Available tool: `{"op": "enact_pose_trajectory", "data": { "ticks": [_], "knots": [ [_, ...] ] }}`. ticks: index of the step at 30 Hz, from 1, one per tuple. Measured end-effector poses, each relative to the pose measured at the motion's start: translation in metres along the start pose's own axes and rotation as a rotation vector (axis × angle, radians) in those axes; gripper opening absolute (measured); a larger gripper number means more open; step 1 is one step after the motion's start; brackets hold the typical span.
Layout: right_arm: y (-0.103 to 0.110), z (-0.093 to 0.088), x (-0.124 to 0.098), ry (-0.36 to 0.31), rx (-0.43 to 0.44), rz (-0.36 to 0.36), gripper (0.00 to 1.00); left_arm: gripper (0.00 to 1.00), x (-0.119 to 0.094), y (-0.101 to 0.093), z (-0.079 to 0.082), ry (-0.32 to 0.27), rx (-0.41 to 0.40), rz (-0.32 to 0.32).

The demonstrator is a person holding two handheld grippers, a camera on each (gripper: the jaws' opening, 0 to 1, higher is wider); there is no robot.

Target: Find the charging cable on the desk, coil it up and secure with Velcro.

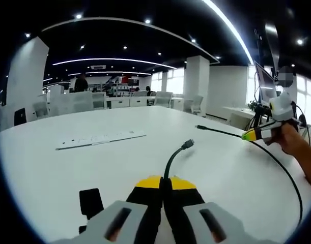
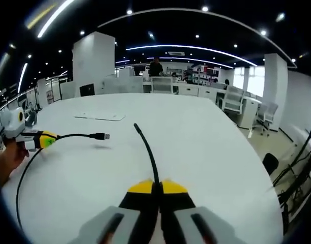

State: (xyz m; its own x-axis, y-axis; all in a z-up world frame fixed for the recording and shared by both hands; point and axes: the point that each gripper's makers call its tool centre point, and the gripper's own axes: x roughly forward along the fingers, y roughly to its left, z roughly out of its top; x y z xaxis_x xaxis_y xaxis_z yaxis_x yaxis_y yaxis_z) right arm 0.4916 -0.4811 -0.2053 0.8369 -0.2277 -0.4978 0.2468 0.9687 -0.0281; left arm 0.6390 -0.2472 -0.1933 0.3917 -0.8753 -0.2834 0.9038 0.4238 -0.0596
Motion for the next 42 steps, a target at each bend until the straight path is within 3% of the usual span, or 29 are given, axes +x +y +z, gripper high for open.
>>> {"op": "enact_pose_trajectory", "data": {
  "ticks": [9,21,25,41,42],
  "knots": [
    [0.022,0.004,-0.004,0.018,-0.051,0.034,0.04,0.04,-0.011,-0.002,0.003,0.002,0.007,-0.014],
    [0.059,0.012,-0.006,0.022,-0.104,0.097,0.04,0.04,-0.016,0.027,0.014,0.007,0.029,-0.013],
    [0.076,0.016,-0.008,0.023,-0.125,0.123,0.04,0.04,-0.029,0.026,0.013,0.002,0.040,-0.014],
    [0.126,0.026,-0.012,0.022,-0.110,0.238,0.03,0.04,-0.049,0.041,0.016,0.008,0.069,-0.035],
    [0.125,0.012,-0.015,0.156,-0.097,0.220,0.03,0.04,-0.048,0.043,0.016,0.009,0.070,-0.036]
  ]
}}
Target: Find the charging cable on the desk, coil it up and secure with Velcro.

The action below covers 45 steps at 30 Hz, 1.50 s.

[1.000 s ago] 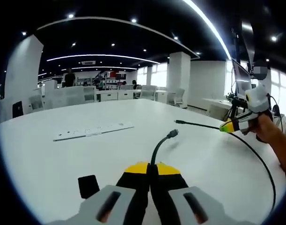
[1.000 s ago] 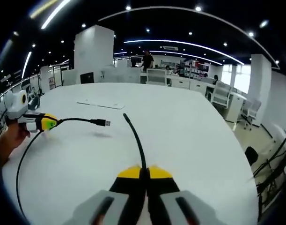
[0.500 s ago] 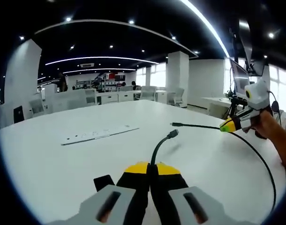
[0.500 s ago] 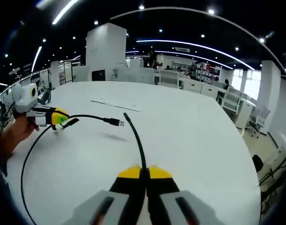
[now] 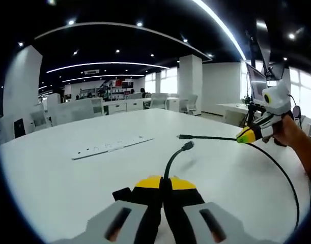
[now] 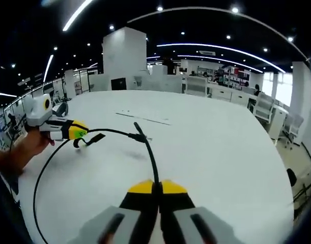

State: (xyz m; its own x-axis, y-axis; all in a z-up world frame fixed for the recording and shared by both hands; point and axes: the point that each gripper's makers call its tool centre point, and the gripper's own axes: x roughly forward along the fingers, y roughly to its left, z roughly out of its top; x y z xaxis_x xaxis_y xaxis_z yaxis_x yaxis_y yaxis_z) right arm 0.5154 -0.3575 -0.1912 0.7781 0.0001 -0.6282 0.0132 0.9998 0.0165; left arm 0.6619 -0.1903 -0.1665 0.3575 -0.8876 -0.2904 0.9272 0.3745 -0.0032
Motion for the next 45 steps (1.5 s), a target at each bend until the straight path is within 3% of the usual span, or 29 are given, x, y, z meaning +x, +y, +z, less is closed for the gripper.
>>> {"op": "enact_pose_trajectory", "data": {
  "ticks": [1,3,7,25,29,45],
  "knots": [
    [0.000,0.003,0.002,0.021,-0.038,-0.011,0.03,0.04,0.000,0.001,0.000,0.001,-0.001,-0.002],
    [0.014,0.030,0.003,-0.079,-0.119,-0.001,0.03,0.04,-0.004,0.000,-0.001,0.000,-0.006,-0.004],
    [0.033,0.045,0.012,-0.067,-0.128,0.024,0.03,0.04,-0.013,0.000,-0.004,-0.005,-0.008,-0.005],
    [0.066,0.050,0.042,-0.087,-0.157,0.118,0.03,0.04,-0.037,0.008,-0.012,0.005,0.015,-0.035],
    [0.075,0.051,0.047,-0.086,-0.173,0.142,0.03,0.04,-0.039,0.007,-0.012,-0.001,0.037,-0.071],
    [0.109,0.056,0.067,-0.105,-0.215,0.223,0.04,0.04,-0.045,0.040,-0.030,0.025,0.065,-0.131]
  ]
}}
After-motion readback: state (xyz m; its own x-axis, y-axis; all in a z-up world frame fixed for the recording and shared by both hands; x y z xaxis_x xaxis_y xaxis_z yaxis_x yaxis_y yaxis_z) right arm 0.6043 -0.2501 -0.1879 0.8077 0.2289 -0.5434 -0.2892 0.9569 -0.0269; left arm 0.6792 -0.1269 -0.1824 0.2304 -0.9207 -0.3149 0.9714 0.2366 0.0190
